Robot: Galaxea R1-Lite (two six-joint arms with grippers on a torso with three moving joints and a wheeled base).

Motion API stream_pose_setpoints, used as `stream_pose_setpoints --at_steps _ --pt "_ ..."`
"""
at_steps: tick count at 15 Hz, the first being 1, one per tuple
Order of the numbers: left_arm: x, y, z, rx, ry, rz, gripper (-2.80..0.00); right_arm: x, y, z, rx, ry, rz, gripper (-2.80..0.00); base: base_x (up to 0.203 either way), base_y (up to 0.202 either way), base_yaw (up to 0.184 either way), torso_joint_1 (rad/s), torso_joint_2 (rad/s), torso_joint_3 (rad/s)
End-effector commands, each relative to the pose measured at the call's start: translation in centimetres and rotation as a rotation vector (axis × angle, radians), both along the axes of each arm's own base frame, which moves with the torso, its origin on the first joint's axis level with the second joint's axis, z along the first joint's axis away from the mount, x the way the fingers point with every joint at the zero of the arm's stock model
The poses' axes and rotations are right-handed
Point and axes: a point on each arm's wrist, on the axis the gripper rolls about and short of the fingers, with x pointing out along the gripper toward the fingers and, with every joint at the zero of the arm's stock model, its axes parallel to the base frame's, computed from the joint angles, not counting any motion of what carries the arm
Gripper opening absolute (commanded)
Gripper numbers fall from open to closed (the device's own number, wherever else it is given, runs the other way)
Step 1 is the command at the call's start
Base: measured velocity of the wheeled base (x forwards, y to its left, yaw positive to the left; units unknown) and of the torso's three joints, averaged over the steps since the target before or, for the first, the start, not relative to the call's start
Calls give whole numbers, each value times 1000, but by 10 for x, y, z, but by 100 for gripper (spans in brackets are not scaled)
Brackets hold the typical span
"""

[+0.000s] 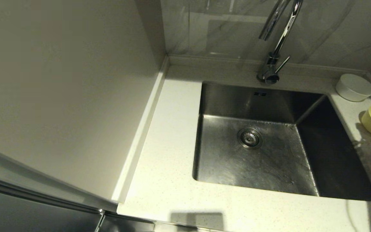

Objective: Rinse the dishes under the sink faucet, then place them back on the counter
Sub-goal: Put a bowl into the sink

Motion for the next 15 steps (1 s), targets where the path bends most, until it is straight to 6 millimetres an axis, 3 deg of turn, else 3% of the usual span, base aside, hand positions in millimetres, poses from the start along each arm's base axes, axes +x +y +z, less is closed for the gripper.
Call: stream_pose_setpoints --at_steps 1,4,5,11,15 --pt "0 0 0 -1 -2 1 -280 4 -4 -8 30 16 6 0 0 0 0 0 0 0" --pt "0 0 0 -1 -2 1 -280 8 -5 -13 63 13 27 0 0 0 0 0 0 0" --pt "0 0 0 -1 -2 1 -280 8 -5 -15 69 18 26 -280 0 0 0 0 0 0" --pt "0 0 0 -1 -2 1 -280 8 -16 -24 103 28 11 -280 0 0 0 0 0 0" --pt "0 0 0 -1 -2 1 -280 -9 -6 -5 105 -15 26 -280 0 0 0 0 0 0"
